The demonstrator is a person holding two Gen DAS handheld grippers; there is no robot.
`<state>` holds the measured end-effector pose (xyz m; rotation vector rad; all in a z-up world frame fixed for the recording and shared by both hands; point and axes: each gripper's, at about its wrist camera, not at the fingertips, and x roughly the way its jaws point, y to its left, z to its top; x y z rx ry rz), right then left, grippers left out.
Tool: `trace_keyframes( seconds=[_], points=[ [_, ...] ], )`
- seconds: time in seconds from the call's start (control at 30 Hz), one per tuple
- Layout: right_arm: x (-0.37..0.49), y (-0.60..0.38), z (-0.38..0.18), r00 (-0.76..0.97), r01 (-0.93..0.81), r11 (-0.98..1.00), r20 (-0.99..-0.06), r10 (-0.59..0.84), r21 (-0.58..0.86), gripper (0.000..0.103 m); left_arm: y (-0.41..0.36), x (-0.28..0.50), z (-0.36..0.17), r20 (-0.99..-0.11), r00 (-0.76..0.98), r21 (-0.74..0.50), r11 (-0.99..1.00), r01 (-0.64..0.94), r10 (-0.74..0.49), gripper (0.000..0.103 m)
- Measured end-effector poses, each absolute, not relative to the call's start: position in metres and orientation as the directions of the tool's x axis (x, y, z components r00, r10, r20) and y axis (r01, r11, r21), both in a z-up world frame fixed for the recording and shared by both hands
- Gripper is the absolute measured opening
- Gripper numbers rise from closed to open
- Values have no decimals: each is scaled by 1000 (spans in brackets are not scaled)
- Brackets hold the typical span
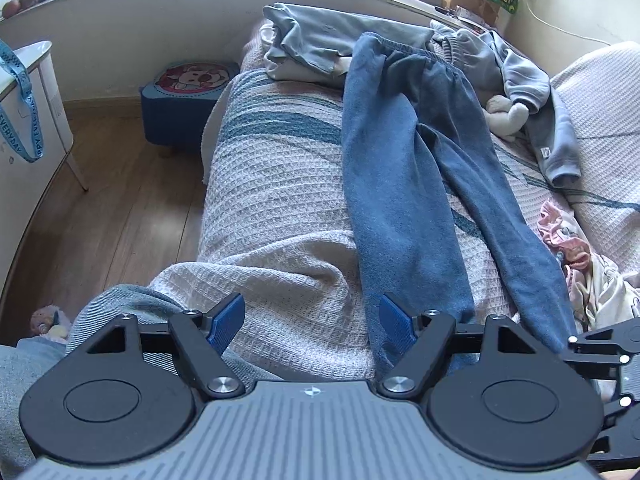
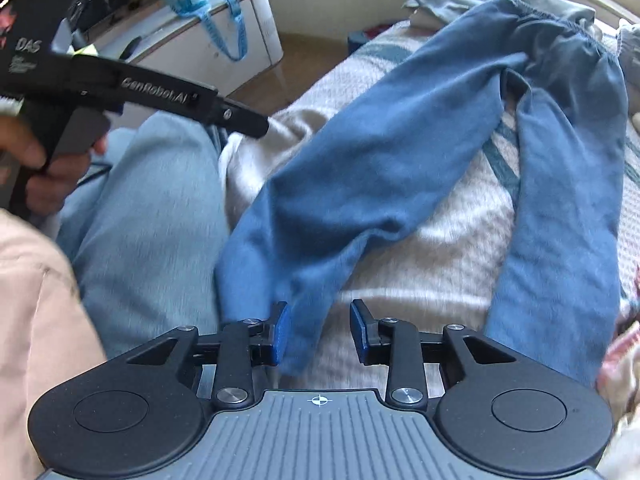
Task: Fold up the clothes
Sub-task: 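Lift the cuffs with the right gripper and carry them onto the waistband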
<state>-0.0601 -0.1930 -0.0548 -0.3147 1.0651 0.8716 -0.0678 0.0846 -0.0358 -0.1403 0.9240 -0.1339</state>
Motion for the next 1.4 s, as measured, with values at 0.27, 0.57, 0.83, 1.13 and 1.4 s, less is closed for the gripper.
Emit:
trace_keyframes(
  seconds=[0.27,0.57,0.83,1.13,1.4],
  points=[
    [-54,-192,-79,94,-701,638,-845,527,319,26,71,-69,-35,-781,595,-155,982,107,-188,72],
    [35,-194,-1,254,-643,627,-649,717,441,5,94,-35,-6,-738,654,-169,984,58,-165,72],
    [181,-156,28,664,-414,906,-650,370,93,29,115,30,2,-748,650,-131,990,56,-136,72],
    [163,-177,-13,567,-480,872,-724,393,97,56,100,59,-30,-789,570,-188,973,133,-231,72],
    [112,-140,-31,378,-725,684,-782,496,84,56,80,59,-39,-799,551,-158,968,195,-242,72]
  ],
)
